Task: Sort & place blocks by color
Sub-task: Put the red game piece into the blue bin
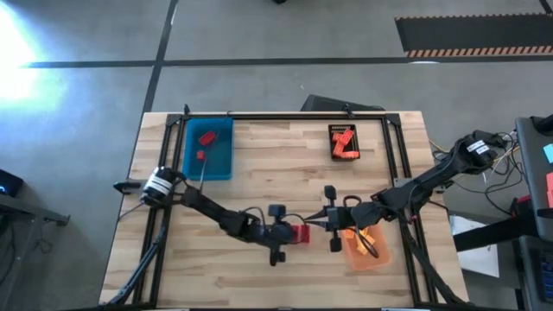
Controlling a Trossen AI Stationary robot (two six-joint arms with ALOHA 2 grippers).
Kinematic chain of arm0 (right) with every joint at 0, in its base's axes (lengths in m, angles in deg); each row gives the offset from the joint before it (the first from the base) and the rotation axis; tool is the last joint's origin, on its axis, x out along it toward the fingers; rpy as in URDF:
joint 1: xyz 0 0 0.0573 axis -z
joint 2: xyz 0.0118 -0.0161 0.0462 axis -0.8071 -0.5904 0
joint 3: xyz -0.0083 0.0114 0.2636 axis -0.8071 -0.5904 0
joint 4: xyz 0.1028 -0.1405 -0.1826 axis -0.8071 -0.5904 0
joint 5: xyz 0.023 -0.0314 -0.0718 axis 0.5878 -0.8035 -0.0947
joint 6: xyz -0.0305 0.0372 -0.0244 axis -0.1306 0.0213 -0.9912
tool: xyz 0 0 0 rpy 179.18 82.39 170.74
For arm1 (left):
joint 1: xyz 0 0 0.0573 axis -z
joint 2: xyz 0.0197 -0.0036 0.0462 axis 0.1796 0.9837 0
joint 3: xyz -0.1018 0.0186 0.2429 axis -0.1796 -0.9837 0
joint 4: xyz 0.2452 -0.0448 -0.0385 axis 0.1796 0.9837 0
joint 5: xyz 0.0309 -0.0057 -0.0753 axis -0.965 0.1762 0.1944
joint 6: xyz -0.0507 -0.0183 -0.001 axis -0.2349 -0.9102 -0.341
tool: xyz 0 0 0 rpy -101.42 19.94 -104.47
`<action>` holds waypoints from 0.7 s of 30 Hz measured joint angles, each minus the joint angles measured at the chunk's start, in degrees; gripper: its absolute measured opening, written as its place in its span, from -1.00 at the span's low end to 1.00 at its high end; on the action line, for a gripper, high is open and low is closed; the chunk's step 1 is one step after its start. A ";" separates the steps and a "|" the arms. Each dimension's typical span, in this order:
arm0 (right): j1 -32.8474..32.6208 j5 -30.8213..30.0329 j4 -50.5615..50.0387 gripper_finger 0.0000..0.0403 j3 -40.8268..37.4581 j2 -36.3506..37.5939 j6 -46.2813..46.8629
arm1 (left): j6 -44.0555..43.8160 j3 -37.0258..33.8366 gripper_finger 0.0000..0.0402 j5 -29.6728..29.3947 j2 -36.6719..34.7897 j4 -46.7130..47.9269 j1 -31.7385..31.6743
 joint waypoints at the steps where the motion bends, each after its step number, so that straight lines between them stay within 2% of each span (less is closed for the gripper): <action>1: 0.00 0.00 0.33 -0.94 0.00 -0.07 0.00 | -0.45 -0.30 -1.00 -0.16 -0.25 0.27 0.00; 5: 0.00 -0.02 0.52 -0.94 0.12 -0.30 0.01 | -1.46 -1.71 -1.00 -0.05 -2.03 2.38 -0.13; 10: 0.00 -0.02 1.07 -0.94 0.13 -0.44 0.20 | -2.55 -2.56 -1.00 0.03 -6.54 14.20 -0.15; 15: 0.00 -0.12 1.22 -0.94 0.13 -0.43 0.17 | -5.56 -3.33 -1.00 2.09 -12.61 22.06 -0.15; 18: 0.02 -0.24 0.80 -0.94 0.40 0.20 -0.88 | -12.10 -3.24 -1.00 4.60 -17.29 26.94 -0.04; 21: 0.14 -0.35 0.85 -0.94 1.50 1.57 -4.25 | -24.90 -3.35 -1.00 5.58 -20.66 33.01 0.02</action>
